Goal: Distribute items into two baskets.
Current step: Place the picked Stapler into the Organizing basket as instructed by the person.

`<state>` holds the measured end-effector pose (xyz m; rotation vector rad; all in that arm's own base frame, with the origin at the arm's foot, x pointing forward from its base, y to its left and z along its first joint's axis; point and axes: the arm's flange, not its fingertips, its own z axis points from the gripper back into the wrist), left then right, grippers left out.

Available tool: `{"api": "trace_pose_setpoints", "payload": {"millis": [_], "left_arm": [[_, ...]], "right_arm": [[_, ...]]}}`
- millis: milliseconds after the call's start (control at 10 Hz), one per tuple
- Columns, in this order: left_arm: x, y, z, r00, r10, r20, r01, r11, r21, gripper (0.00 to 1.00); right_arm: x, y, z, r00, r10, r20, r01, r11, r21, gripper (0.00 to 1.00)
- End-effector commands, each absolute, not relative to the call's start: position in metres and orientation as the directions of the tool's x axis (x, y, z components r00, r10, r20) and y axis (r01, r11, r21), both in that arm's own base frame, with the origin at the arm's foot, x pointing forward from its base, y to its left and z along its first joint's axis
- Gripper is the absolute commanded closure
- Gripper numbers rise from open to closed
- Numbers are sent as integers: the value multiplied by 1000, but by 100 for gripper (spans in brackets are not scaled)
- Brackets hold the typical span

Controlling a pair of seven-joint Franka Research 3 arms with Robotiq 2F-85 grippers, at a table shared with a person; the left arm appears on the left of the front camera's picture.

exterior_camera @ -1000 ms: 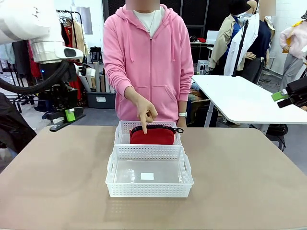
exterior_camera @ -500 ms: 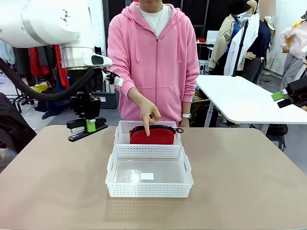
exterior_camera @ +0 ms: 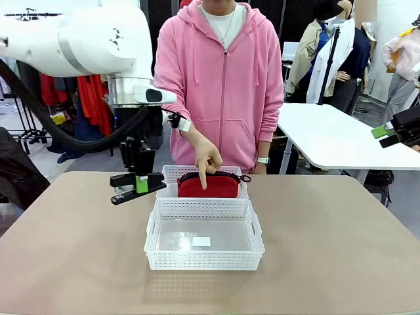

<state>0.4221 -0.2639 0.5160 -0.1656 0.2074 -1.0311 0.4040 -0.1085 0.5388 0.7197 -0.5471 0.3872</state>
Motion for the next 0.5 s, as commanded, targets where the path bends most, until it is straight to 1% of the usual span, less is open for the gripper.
{"api": "trace_pose_setpoints", "payload": {"millis": [0, 200, 400], "left_arm": [[434, -281, 513, 415, -905, -90, 881, 425, -208, 82], [440, -304, 503, 374, -923, -90, 897, 385, -218, 82], [438, -322, 495, 339, -939, -64, 913, 345, -220, 82]], "right_arm": [[403, -108, 541, 801, 141, 582, -498, 698, 515, 0], [403, -108, 541, 801, 141, 582, -498, 698, 515, 0], [403, -108, 541, 801, 141, 582, -498, 698, 515, 0]]}}
